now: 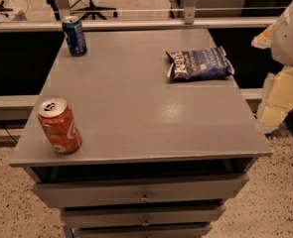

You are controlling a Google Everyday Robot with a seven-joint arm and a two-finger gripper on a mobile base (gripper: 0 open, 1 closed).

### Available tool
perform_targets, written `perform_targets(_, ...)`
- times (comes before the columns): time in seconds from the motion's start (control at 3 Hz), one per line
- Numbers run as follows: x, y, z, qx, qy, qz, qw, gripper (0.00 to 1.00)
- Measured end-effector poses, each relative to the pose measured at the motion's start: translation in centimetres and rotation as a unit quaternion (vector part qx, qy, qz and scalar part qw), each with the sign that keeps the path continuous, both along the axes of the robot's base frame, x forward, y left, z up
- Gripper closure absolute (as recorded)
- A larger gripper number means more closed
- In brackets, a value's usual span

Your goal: Move pepsi can near blue chip bag

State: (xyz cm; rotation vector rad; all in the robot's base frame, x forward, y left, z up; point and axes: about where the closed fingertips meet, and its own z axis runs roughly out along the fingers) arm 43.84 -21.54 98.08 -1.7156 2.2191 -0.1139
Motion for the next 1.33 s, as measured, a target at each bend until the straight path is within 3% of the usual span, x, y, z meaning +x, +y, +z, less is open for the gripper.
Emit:
perform_targets(0.33,0.0,0.0,0.0,0.0,0.0,0.0,1.0,0.0)
perform_targets(0.67,3.6,5.7,-0.9,0.061,-0.013,0.03,0.9976,0.0)
perform_targets(1.0,10.0,16.8,-1.6,0.18,-0.042,0.076,0.9799,0.0)
perform_targets(1.33,10.0,16.9,-1.6,0.18,-0.042,0.076,0.9798,0.0)
